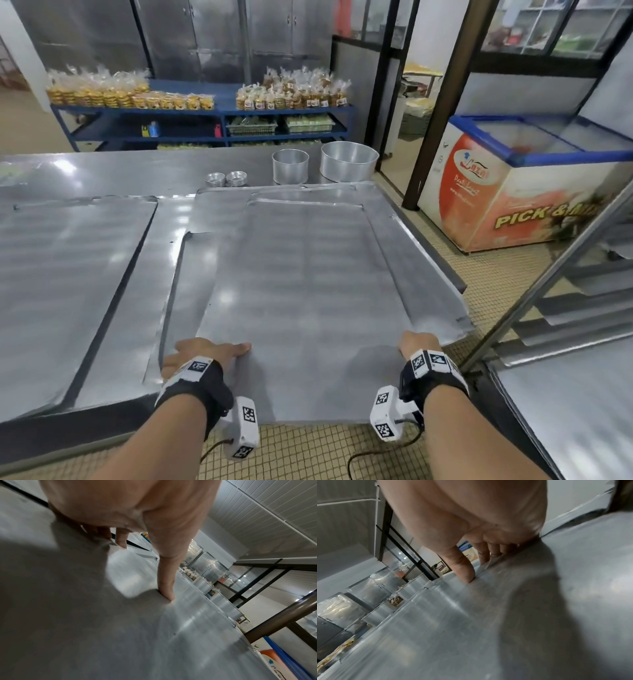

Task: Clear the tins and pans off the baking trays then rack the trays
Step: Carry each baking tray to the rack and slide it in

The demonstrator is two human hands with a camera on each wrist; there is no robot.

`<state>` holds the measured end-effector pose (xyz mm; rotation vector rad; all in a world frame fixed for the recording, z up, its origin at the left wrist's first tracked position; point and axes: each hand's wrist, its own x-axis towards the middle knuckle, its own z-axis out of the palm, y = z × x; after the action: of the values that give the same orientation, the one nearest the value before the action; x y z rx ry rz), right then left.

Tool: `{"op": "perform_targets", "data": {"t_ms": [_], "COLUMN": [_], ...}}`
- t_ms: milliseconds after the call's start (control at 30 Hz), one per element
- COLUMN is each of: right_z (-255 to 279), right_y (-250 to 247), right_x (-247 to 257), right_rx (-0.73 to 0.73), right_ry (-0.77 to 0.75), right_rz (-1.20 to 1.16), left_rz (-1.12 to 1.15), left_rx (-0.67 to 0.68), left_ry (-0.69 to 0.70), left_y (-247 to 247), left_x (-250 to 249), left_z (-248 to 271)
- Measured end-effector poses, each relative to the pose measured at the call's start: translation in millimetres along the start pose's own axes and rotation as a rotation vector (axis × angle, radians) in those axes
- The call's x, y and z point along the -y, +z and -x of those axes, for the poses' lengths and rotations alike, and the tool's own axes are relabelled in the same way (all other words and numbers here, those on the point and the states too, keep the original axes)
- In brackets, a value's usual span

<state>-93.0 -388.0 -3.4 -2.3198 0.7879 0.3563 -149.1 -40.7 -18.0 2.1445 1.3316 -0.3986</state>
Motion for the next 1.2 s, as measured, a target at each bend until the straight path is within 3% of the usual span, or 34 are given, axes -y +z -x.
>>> {"op": "perform_targets", "data": {"t_ms": [333, 600, 733, 1000, 1200], "right_z": [-83.3, -121.8, -150.6, -179.6, -184.7], "right_y": [-54.1, -80.1, -68.2, -58.2, -54.7], "right_x": [-7.3, 7.3, 6.3, 13.8, 16.0], "right_rx": [0.099, 0.028, 0.123, 0.101, 0.082], "right_ry": [-0.070, -0.101, -0.112, -0.066, -0.035], "right_rz": [0.132, 0.228, 0.134, 0.049, 0.086], "left_rz": [0.093, 0.095, 0.096, 0.055, 0.143], "left_rx": [-0.038, -0.061, -0.082, -0.129, -0.082], "left_ry": [-0.093, -0.128, -0.149, -0.141, -0.140], "left_y": [55.8, 81.0, 90.0, 98.3, 103.6], "left_x": [-54.7, -83.5, -96.5, -112.9, -117.3], "left_z": [50.3, 58.8, 55.8, 45.2, 30.8]}}
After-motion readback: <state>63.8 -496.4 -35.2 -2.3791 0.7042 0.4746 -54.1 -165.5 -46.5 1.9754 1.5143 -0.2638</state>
